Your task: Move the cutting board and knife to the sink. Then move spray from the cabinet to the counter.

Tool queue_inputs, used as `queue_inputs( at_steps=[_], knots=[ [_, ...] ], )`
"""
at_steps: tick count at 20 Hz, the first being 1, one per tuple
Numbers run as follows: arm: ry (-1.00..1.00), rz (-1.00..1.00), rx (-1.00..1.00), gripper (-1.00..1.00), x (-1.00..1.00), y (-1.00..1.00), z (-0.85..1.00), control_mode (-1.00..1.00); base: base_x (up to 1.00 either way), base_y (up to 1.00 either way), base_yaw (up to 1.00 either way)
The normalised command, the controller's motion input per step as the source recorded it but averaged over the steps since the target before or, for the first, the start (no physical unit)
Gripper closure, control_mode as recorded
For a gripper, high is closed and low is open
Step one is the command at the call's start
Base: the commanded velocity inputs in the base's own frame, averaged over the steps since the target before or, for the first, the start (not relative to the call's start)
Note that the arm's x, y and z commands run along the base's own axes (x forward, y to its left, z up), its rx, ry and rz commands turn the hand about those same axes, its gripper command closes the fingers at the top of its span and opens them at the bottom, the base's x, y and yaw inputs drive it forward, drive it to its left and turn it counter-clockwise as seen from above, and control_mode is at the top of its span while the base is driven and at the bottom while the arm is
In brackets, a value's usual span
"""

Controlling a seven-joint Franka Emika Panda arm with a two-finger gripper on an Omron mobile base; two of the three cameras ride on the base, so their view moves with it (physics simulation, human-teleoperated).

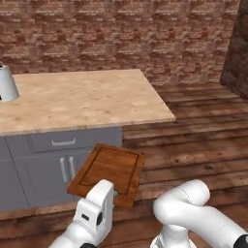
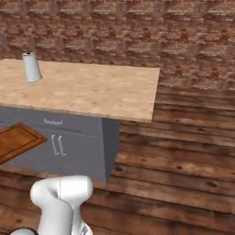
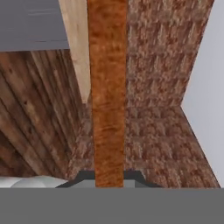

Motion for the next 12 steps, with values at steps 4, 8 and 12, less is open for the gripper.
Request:
queue_inputs(
  at_steps=[4, 8, 12],
  knots=[
    [0.0, 0.0, 0.0, 1.0, 0.0, 0.0, 0.0, 1.0, 0.09, 0.13, -0.85],
    [0.0, 0.0, 0.0, 1.0, 0.0, 0.0, 0.0, 1.0, 0.17, 0.18, -0.64],
    [0.0, 0.0, 0.0, 1.0, 0.0, 0.0, 0.0, 1.0, 0.25, 0.16, -0.69]
  ],
)
